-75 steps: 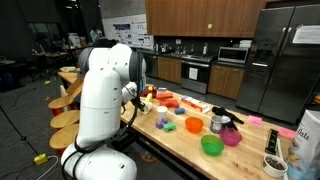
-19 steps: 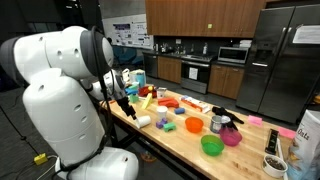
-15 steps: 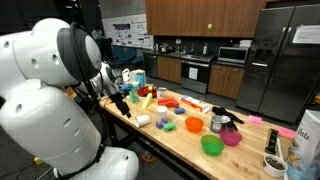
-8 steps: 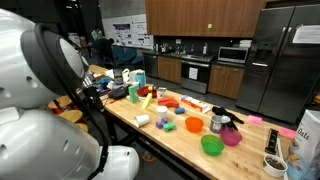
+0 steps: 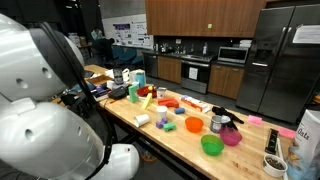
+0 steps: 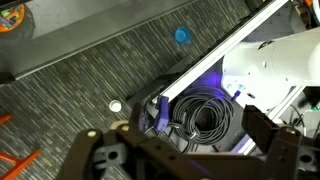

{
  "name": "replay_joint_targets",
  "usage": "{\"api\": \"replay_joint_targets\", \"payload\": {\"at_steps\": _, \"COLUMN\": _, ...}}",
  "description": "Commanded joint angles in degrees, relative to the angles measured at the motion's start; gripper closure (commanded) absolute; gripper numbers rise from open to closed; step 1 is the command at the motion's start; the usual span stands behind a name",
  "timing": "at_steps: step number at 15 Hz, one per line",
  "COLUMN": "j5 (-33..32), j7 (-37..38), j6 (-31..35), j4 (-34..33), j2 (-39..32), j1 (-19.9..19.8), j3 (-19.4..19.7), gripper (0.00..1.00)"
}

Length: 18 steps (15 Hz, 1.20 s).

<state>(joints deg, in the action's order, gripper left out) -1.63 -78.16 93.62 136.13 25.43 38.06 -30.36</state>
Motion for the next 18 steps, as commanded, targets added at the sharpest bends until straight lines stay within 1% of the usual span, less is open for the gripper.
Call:
{"api": "replay_joint_targets", "payload": {"at_steps": 1, "j5": 0.1, "j7": 9.7, "j6": 2.3, "j4": -2.4, "j2": -5.1, "j1": 2.6, "j3": -1.1, "gripper": 0.00}}
{"api": "replay_joint_targets", "payload": {"at_steps": 4, "j5": -0.5, "j7": 15.0, "j6": 4.8, "j4": -3.5, "j2": -8.3, "j1": 4.0, "j3": -1.7, "gripper": 0.00}}
{"api": "replay_joint_targets", "payload": {"at_steps": 8, "j5": -2.7, "j7": 17.6, "j6": 9.8, "j4": -4.2, "j2": -12.1, "j1": 4.9, "j3": -1.7, "gripper": 0.00}}
{"api": "replay_joint_targets", "payload": {"at_steps": 10, "j5": -6.8, "j7": 15.6, "j6": 14.5, "j4": -3.2, "j2": -13.4, "j1": 4.7, "j3": -1.4, "gripper": 0.00}}
{"api": "replay_joint_targets", "payload": {"at_steps": 12, "j5": -14.7, "j7": 12.9, "j6": 21.6, "j4": -0.6, "j2": -14.3, "j1": 3.8, "j3": -0.7, "gripper": 0.00}}
{"api": "replay_joint_targets", "payload": {"at_steps": 13, "j5": -10.3, "j7": 15.1, "j6": 16.5, "j4": -2.5, "j2": -13.9, "j1": 5.0, "j3": -0.9, "gripper": 0.00}}
{"api": "replay_joint_targets", "payload": {"at_steps": 14, "j5": -12.7, "j7": 14.6, "j6": 18.9, "j4": -1.8, "j2": -14.6, "j1": 4.7, "j3": -0.6, "gripper": 0.00}}
{"api": "replay_joint_targets", "payload": {"at_steps": 15, "j5": -13.6, "j7": 14.4, "j6": 20.0, "j4": -1.4, "j2": -15.2, "j1": 4.5, "j3": -0.4, "gripper": 0.00}}
{"api": "replay_joint_targets", "payload": {"at_steps": 18, "j5": -14.2, "j7": 13.7, "j6": 20.7, "j4": -1.2, "j2": -15.6, "j1": 4.5, "j3": -0.1, "gripper": 0.00}}
